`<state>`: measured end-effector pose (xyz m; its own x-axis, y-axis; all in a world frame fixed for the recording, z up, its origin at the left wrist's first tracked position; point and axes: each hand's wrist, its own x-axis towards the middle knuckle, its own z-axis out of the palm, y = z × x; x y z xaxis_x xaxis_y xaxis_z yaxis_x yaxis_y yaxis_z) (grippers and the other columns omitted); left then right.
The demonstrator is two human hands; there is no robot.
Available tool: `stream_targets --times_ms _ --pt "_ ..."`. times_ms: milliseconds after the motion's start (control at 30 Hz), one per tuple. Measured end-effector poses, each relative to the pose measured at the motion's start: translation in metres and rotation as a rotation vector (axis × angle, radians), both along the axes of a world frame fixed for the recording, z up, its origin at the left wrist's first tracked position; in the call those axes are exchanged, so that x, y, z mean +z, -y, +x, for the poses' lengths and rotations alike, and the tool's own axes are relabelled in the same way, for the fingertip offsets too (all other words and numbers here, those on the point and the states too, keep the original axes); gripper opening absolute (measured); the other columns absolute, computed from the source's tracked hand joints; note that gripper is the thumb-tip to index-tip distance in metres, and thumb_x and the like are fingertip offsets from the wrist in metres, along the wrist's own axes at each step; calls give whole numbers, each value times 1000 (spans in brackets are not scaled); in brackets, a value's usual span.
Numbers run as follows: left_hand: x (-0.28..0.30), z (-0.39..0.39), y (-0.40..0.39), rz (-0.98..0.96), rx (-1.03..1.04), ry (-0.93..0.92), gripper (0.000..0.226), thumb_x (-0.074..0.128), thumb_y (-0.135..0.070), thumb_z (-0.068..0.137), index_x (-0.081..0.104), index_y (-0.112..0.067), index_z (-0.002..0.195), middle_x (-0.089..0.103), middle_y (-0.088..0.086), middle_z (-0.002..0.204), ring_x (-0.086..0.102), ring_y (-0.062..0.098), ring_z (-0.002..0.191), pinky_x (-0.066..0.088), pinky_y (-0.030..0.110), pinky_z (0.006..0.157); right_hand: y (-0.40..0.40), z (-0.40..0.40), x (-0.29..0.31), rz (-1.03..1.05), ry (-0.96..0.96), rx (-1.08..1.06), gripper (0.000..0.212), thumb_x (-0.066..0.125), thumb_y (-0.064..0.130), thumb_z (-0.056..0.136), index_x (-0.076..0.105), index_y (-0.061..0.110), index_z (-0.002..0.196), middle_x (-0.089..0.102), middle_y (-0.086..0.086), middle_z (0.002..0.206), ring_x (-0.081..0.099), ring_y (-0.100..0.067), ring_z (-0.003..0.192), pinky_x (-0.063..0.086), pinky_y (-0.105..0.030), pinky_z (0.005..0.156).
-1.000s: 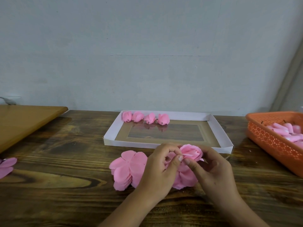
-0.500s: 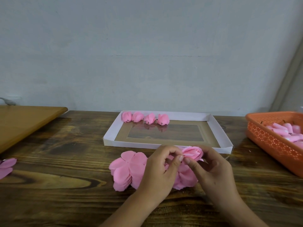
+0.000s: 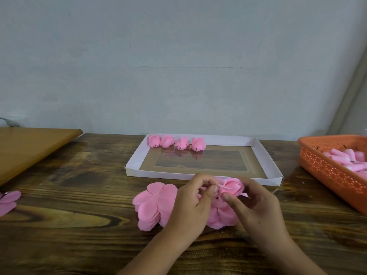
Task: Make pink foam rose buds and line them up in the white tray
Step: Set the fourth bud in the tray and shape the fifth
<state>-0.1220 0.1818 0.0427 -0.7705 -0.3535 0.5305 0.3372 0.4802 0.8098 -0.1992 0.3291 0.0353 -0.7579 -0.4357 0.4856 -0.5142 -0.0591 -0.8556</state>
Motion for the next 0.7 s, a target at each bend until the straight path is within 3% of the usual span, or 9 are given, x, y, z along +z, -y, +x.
stream_targets --times_ms 100,233,367,700 --pt "0 0 2 14 -13 10 26 62 -14 100 64 -39 92 69 -19 89 67 8 91 55 20 79 0 2 1 1 -3 32 27 76 39 75 72 38 102 76 11 99 73 -12 96 61 -26 80" --pt "5 0 5 51 -73 47 31 61 -15 100 67 -44 95 70 -18 91 67 7 91 54 21 82 1 2 0 -34 21 76 28 78 30 78 72 36 105 77 3 100 74 -18 95 61 -30 81" --pt "9 3 7 28 -143 106 28 59 -26 101 69 -53 100 70 -26 104 64 1 105 50 13 87 1 3 1 -32 21 114 34 78 18 82 73 39 108 77 5 103 73 -16 98 60 -29 83" --pt "7 1 6 179 -124 58 32 71 -16 95 73 -47 100 74 -14 99 69 8 101 57 25 86 -1 7 6 9 43 151 31 78 15 80 75 31 106 77 3 103 73 -18 98 61 -36 83"
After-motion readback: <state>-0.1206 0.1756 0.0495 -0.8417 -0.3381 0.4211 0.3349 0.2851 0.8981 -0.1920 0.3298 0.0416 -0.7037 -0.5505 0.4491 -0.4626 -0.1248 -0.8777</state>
